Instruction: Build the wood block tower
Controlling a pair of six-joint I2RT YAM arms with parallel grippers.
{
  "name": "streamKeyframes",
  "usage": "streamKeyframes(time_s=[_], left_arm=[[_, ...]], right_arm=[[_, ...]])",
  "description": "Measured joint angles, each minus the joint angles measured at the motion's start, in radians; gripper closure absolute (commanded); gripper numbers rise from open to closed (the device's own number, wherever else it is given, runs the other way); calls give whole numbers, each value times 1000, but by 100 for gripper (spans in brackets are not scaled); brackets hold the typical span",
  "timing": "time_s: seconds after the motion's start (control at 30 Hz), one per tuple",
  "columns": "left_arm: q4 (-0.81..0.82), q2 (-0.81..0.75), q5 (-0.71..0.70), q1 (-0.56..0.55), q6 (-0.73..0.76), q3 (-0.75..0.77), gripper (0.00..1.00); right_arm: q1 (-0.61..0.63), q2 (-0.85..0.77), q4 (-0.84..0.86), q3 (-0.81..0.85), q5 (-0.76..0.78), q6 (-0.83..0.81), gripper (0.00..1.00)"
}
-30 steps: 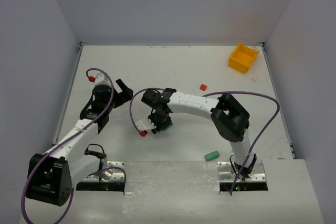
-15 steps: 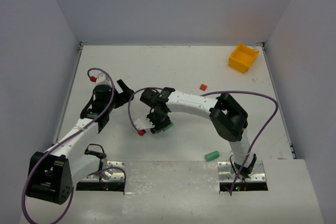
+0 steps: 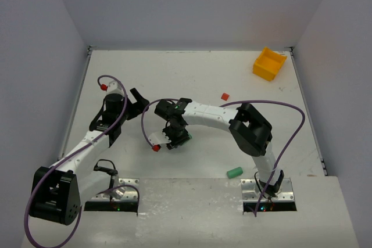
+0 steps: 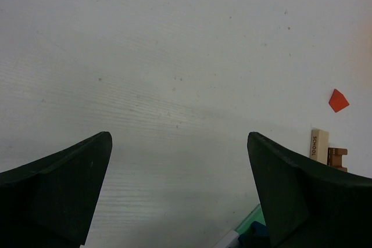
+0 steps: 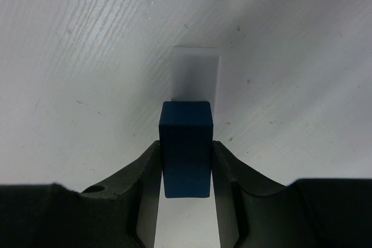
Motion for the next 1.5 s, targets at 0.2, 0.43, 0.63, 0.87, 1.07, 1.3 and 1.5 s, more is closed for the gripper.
streamKeyframes(time_s=[0.2, 0.43, 0.63, 0.87, 1.07, 1.3, 1.5], left_arm=[[1, 1, 3, 0, 0, 0, 0], [1, 1, 6, 0, 0, 0, 0], [1, 1, 14, 0, 0, 0, 0], [9, 1, 22, 0, 0, 0, 0], [14, 1, 30, 0, 0, 0, 0], [15, -13, 30, 0, 0, 0, 0], [0, -31, 7, 0, -19, 24, 0]], right_arm=[[0, 0, 9, 0, 2, 18, 60], [0, 0, 23, 0, 4, 30, 57], [0, 0, 28, 0, 8, 37, 47], [1, 0, 31, 0, 14, 41, 1], [2, 0, 49, 0, 31, 48, 1], [5, -28, 70, -5, 34, 55, 1], [5, -184, 113, -75, 33, 82, 1]])
